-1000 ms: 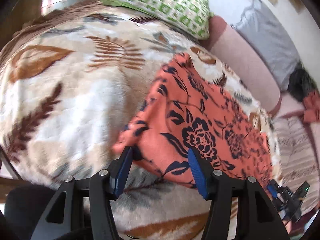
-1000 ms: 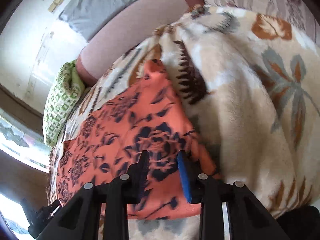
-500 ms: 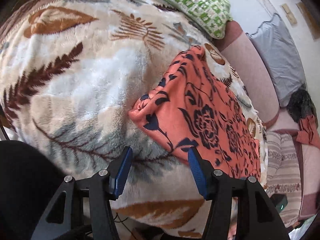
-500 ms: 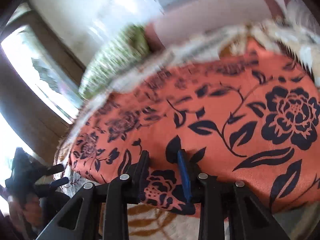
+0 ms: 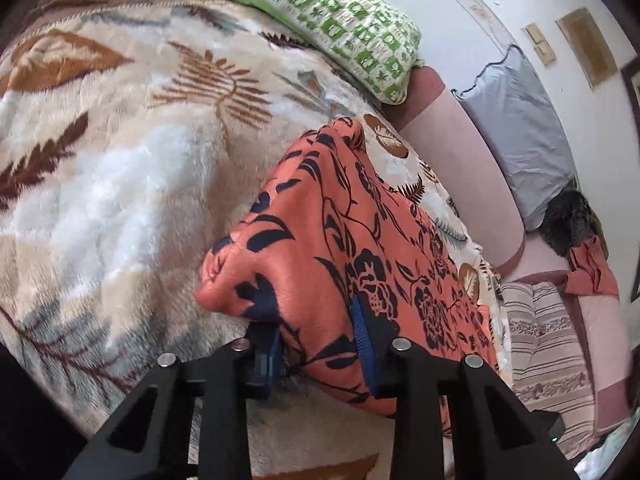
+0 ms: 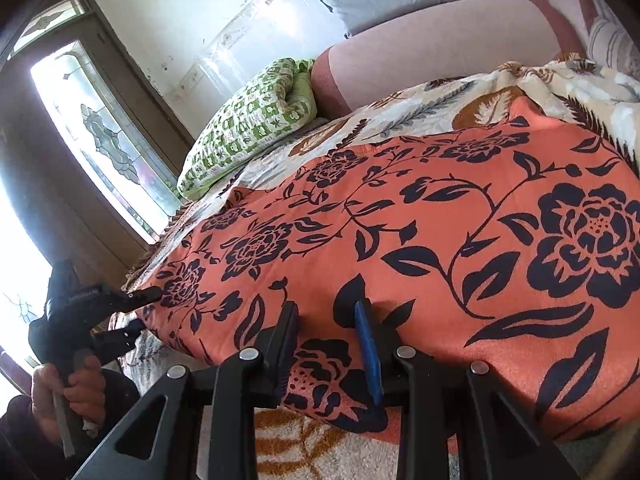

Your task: Fold small clothes

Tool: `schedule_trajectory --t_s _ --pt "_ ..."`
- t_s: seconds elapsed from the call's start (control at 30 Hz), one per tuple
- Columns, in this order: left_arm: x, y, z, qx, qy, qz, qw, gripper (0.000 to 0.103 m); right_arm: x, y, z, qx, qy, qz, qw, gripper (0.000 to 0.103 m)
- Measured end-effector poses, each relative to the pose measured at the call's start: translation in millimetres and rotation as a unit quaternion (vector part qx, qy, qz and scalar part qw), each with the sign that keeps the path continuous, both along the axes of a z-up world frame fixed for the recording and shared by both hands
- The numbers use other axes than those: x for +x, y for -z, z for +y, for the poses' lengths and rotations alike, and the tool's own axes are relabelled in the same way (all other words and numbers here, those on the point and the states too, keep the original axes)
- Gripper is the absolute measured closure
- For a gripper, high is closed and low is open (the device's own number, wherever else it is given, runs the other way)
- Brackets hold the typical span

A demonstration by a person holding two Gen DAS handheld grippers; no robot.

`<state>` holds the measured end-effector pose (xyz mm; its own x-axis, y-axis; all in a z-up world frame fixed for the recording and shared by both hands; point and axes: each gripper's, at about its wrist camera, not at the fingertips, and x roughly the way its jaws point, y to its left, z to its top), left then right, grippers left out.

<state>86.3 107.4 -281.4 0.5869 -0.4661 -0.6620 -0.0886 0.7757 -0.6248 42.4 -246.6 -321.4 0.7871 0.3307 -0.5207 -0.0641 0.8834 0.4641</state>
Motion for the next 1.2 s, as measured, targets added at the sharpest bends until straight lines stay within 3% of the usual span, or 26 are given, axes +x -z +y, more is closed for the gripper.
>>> schedule_trajectory --t_s 0.07,0.2,0.33,0.37,0.4,0.47,0.7,0.9,1.2 --pt "2 4 1 0.002 -0.001 -0.003 1.0000 0.071 0 0 1 -0.003 0.000 -0.003 1.000 0.069" --pt "10 16 8 -0.040 -0.027 0.018 0.9987 0.049 -1 1 1 -0.002 0.002 -0.008 1.000 0.069" --pt "21 10 2 -0.043 -0.036 0.023 0.9982 0.044 -1 1 1 -0.003 0.002 -0.012 1.000 0.069" --pt "24 9 -1 -0.037 -0.035 0.023 0.9984 0.048 -1 1 1 -0.003 0.002 -0.012 1.000 0.069" --pt "28 6 -5 -0.025 -0.033 0.019 0.9989 0.065 -1 2 1 -0.002 0.003 -0.012 1.000 0.069" --pt "32 3 -12 0.006 -0.026 0.016 0.9995 0.078 0 1 1 -0.001 0.004 -0.011 1.000 0.069" --pt "28 -36 -31 0.056 0.022 -0.047 0.9971 0.084 2 0 -4 0.023 0.003 0.003 1.000 0.070" --pt "22 -91 -75 0.114 0.091 -0.129 0.9808 0.085 -3 -9 -36 0.116 0.015 0.036 0.993 0.070" --pt "6 -135 -199 0.160 0.219 -0.185 0.9445 0.085 -71 -48 -135 0.160 0.123 -0.052 0.978 0.071"
